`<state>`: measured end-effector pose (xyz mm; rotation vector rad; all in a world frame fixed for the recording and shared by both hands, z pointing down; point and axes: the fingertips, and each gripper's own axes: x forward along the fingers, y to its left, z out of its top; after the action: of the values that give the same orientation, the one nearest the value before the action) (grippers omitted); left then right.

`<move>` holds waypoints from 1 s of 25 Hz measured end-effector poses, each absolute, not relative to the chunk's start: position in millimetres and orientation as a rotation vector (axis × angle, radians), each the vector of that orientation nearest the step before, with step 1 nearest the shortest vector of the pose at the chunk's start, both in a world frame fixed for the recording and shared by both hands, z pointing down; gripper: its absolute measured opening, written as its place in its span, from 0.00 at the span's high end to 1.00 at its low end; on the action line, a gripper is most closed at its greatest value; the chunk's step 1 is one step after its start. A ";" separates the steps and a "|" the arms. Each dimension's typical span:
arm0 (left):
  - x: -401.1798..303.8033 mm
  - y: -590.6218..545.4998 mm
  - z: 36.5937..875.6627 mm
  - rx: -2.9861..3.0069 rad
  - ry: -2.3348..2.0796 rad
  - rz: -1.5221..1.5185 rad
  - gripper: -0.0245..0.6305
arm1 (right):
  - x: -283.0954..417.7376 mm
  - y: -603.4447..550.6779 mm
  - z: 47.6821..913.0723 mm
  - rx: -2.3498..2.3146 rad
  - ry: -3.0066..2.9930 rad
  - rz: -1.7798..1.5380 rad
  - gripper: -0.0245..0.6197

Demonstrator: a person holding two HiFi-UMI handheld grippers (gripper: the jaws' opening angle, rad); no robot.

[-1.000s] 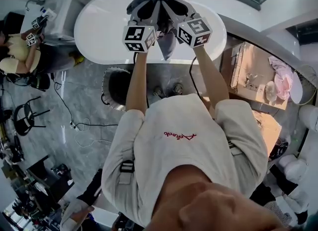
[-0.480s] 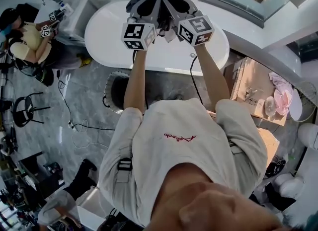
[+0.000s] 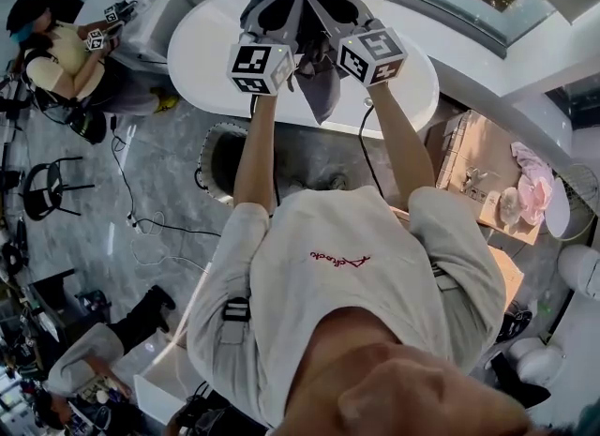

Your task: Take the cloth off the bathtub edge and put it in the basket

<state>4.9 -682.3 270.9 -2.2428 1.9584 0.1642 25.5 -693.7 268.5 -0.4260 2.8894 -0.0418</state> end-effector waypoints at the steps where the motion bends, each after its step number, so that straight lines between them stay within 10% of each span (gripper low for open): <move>1: 2.6 -677.0 270.4 -2.233 1.966 0.171 0.89 | 23.1 -688.5 267.9 -0.411 2.890 -0.037 0.86; 25: -173.7 -417.6 247.9 -1.694 2.371 0.126 0.89 | -157.3 -436.2 244.4 0.259 2.881 -0.101 0.86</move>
<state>-173.7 -417.6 247.9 -1.6941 2.3712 0.1262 -157.3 -436.2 244.4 0.2591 2.8812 -0.1012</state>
